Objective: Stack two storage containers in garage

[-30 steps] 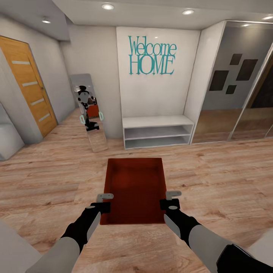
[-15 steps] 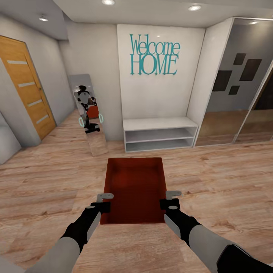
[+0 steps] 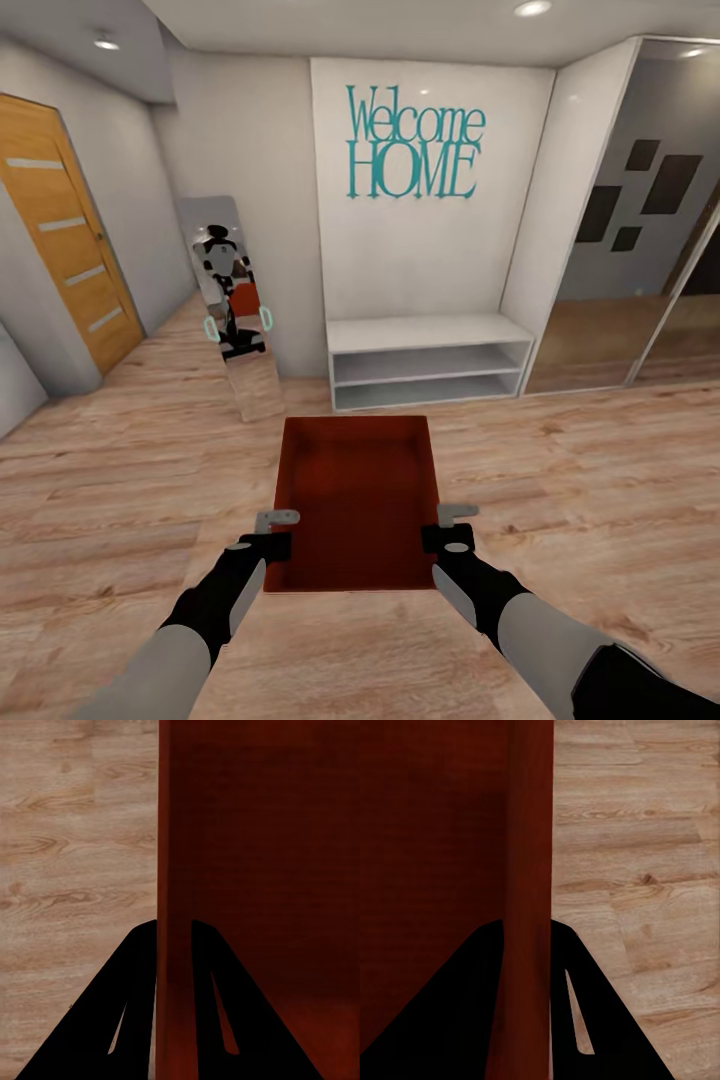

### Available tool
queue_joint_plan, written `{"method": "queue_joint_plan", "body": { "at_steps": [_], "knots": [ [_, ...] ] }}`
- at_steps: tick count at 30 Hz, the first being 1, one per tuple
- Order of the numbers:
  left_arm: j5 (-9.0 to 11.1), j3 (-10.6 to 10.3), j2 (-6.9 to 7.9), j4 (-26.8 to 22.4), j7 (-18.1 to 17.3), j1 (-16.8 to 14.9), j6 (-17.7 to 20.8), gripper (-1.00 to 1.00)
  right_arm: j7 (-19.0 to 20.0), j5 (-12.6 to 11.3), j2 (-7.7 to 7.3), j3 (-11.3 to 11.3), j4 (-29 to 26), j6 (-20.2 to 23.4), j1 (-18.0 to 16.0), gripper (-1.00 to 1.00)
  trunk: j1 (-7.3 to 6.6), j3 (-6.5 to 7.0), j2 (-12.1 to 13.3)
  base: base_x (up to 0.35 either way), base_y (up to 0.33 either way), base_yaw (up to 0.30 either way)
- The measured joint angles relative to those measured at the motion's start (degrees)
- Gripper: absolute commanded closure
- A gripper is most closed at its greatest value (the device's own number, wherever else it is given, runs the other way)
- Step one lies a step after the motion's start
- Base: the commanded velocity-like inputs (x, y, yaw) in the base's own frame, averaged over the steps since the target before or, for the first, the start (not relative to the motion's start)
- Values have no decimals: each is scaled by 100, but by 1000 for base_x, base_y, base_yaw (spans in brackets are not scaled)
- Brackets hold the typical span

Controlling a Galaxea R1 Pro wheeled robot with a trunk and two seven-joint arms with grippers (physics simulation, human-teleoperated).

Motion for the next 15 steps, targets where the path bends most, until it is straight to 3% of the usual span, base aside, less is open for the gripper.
{"method": "queue_joint_plan", "body": {
  "at_steps": [15],
  "knots": [
    [-2, 13, -1, 0, -2, 0, 35, 100, 2, 1, 0, -4, -8, 39, 0, 100, 0, 0, 0, 323, 79, 0]
  ]
}}
